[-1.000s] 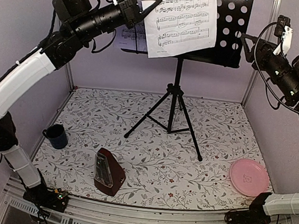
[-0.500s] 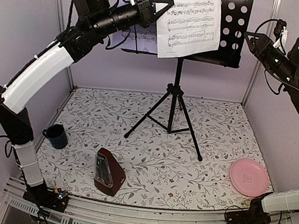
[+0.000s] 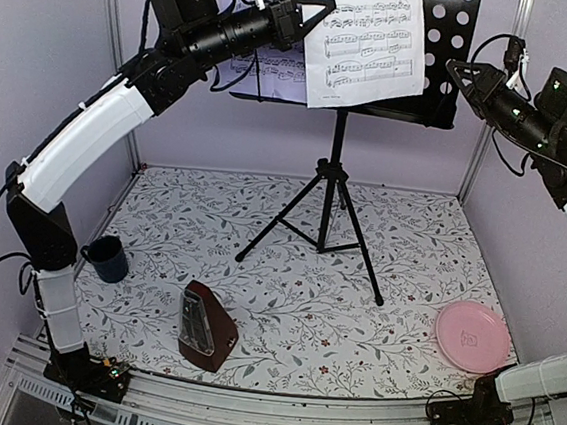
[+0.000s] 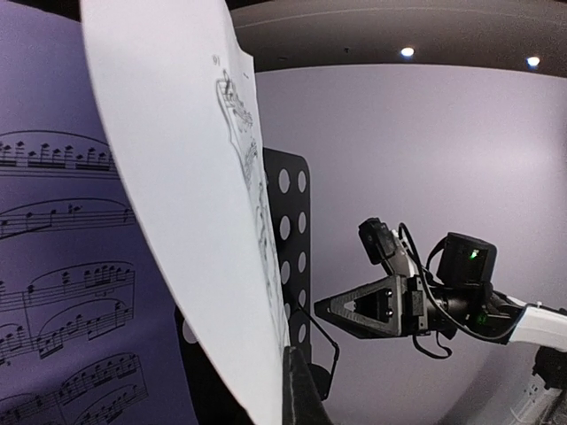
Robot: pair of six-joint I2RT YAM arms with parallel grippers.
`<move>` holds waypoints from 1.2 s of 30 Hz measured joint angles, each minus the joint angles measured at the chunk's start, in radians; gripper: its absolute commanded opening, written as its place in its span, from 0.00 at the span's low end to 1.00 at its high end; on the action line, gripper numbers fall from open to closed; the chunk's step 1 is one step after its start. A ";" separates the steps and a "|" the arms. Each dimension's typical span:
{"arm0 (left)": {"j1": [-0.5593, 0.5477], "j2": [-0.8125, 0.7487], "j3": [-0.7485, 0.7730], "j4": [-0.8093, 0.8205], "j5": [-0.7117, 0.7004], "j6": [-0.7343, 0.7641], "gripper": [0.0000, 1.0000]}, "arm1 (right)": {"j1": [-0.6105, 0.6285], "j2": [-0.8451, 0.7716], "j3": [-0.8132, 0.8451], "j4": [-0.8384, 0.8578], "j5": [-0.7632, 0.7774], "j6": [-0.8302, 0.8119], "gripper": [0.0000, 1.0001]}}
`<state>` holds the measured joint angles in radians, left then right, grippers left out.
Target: Set up the instrument practice props
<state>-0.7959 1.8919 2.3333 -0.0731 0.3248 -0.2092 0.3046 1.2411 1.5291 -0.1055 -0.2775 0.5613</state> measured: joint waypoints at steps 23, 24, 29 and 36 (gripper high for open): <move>0.001 0.031 0.035 -0.001 -0.022 0.014 0.00 | 0.000 0.022 0.001 0.014 -0.023 0.046 0.22; 0.001 0.031 0.035 -0.002 -0.023 0.015 0.00 | 0.000 0.022 0.001 0.014 -0.021 0.045 0.22; 0.001 0.031 0.035 -0.001 -0.024 0.016 0.00 | 0.000 0.022 -0.003 0.013 -0.018 0.048 0.23; 0.001 0.031 0.035 -0.001 -0.025 0.016 0.00 | 0.000 -0.009 -0.048 0.026 0.003 0.057 0.24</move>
<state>-0.7952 1.9228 2.3688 -0.0738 0.3000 -0.1936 0.3046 1.2324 1.4807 -0.0799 -0.2749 0.6186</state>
